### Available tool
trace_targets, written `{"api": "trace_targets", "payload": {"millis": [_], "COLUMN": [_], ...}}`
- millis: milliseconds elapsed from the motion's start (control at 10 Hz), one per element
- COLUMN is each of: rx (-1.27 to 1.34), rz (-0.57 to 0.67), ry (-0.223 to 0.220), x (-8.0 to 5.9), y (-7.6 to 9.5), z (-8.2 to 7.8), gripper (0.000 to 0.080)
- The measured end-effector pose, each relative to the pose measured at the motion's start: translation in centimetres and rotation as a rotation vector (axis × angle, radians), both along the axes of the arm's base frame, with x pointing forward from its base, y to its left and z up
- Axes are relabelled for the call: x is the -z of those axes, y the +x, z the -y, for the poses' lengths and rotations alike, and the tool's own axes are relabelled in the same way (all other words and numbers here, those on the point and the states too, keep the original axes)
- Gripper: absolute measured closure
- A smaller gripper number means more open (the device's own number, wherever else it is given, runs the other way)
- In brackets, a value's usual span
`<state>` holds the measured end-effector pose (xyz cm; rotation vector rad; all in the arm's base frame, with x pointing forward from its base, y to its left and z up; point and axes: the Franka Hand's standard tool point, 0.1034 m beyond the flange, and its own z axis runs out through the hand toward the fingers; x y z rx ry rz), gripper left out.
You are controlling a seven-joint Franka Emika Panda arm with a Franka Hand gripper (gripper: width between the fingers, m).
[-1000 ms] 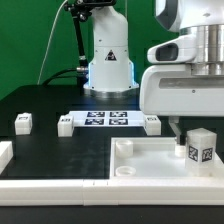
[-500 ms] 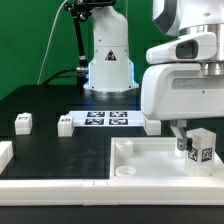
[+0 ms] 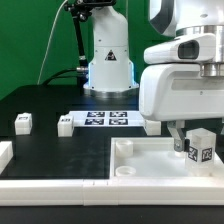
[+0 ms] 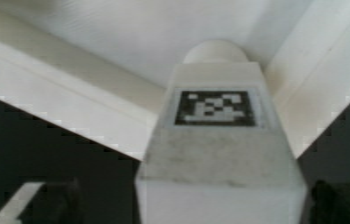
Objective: Assemble one leg
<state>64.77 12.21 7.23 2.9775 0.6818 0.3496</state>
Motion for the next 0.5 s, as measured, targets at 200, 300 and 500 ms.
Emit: {"api": "trace_targets", "payload": {"millis": [200,300,500], "rx": [0.006,0.032,0.131], "rz": [0.0,-0.001,-0.001], "ry": [0.002,0.009,0.036], "x": [0.01,0.08,0.09], "y": [-0.01,-0.05,-0.06], "z": [-0.03,-0.04,-0.06], "gripper": [0.0415,0.051,0.0509]}}
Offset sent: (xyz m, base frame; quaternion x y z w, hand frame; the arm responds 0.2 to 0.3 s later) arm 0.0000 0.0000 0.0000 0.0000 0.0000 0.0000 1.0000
